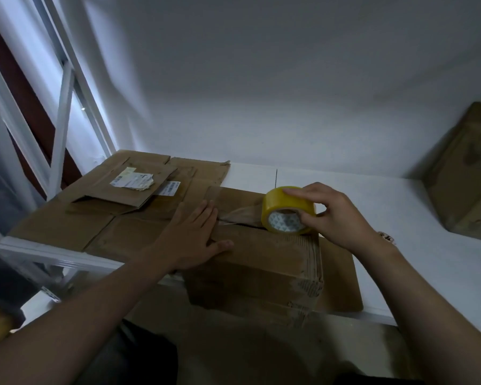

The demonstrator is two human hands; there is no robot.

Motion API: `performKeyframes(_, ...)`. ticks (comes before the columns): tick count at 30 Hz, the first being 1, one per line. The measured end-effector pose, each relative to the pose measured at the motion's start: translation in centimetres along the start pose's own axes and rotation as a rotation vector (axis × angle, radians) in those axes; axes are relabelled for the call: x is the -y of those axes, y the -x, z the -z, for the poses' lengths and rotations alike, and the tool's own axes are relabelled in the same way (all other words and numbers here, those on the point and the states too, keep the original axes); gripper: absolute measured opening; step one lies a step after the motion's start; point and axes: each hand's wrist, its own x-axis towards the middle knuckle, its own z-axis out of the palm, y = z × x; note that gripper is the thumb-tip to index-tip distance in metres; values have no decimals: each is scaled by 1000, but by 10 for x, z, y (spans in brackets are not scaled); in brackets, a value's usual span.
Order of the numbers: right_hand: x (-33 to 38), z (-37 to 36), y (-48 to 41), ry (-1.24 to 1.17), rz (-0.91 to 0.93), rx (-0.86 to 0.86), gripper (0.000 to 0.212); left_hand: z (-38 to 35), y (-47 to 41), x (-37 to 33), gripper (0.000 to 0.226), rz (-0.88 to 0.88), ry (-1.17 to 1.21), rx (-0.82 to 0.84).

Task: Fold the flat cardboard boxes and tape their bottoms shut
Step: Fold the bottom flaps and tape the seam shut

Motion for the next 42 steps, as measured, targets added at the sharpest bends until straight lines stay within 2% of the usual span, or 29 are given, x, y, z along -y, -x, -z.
performKeyframes(3,1,4,-2,2,3,0,57,0,-2,-18,108,-69,47,-20)
performKeyframes(8,14,17,-10,324,57,45,56,1,-6,-23,101,-82,102,-15)
performKeyframes(13,41,15,-19,472,-2,117,56,-3,-7,-22,102,-89,101,-22)
performKeyframes(17,40,25,-20,570,-11,121,44,-4,-7,-18,100,-94,128,-38)
performKeyframes(19,30,32,-15,513,-51,143,47,-4,-7,-18,99,-98,130,-27)
performKeyframes(23,10,32,-3,162,-108,119,57,-5,-9,-18,96,-98,130,-14)
performKeyframes(27,-2,28,9,46,-102,40,68,-3,-10,-23,98,-86,137,9)
performKeyframes(31,0,39,11,122,-91,65,62,-3,-10,-25,98,-71,143,10)
performKeyframes(36,17,34,7,360,-95,148,50,-3,-9,-26,92,-53,151,8)
performKeyframes(42,18,30,7,448,-59,124,50,16,-13,-52,97,33,135,162)
